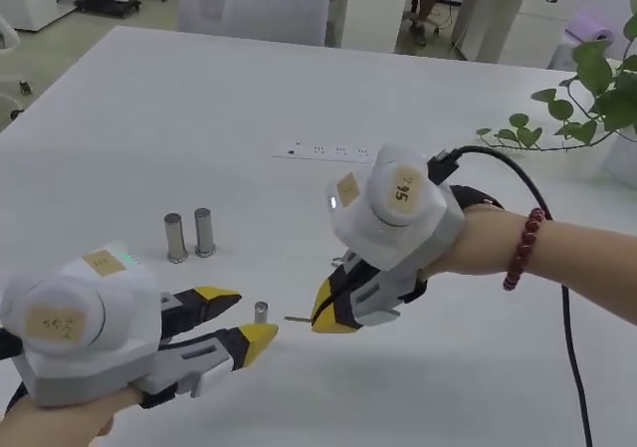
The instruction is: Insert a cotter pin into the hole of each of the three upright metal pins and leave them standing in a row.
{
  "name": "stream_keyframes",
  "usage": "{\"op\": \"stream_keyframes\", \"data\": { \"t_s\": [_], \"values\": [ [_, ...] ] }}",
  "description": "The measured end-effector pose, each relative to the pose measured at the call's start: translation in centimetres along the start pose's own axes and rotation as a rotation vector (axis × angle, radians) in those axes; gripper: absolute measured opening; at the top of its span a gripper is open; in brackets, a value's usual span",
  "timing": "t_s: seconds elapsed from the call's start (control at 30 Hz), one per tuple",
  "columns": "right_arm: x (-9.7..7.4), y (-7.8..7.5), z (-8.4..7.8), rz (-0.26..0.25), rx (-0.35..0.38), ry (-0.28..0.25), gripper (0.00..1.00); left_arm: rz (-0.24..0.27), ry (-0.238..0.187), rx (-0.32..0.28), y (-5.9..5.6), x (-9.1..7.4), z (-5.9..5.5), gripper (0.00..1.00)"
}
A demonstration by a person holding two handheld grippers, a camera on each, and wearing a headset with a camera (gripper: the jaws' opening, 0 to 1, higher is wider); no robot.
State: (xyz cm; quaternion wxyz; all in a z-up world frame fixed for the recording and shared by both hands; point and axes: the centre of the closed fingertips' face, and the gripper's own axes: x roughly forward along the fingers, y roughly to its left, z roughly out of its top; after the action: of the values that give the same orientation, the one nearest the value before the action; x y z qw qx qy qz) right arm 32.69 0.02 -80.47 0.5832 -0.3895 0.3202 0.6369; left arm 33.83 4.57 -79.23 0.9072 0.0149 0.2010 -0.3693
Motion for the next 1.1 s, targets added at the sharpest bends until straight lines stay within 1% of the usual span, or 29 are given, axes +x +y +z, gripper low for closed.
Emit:
{"op": "stream_keyframes", "data": {
  "t_s": [0.1,0.2,0.3,0.5,0.67,0.83,0.97,1.1],
  "values": [
    [0.1,-0.4,0.1,-0.004,0.006,-0.004,0.03,0.000,0.010,0.000,0.3,0.4,-0.4,0.29],
    [0.4,-0.6,0.0,-0.002,0.004,-0.002,0.03,-0.006,0.018,0.001,0.5,0.7,-0.7,0.25],
    [0.7,-0.7,-0.2,-0.001,0.001,0.005,0.03,-0.009,0.029,0.000,0.8,1.2,-1.2,0.25],
    [1.1,-1.3,-0.5,-0.001,0.000,0.016,0.03,-0.015,0.042,0.005,0.9,1.8,-1.7,0.24],
    [1.6,-1.8,-0.6,-0.004,0.005,0.022,0.03,-0.026,0.050,0.011,0.9,2.4,-2.0,0.21],
    [1.9,-2.0,-0.8,0.001,0.001,0.029,0.03,-0.038,0.064,0.025,0.7,2.8,-2.4,0.18],
    [2.1,-2.1,-0.7,0.002,0.003,0.029,0.03,-0.034,0.072,0.021,0.9,3.0,-2.8,0.16],
    [2.3,-2.1,-0.7,0.008,0.003,0.031,0.03,-0.029,0.071,0.018,1.1,3.1,-2.9,0.13]
  ]
}}
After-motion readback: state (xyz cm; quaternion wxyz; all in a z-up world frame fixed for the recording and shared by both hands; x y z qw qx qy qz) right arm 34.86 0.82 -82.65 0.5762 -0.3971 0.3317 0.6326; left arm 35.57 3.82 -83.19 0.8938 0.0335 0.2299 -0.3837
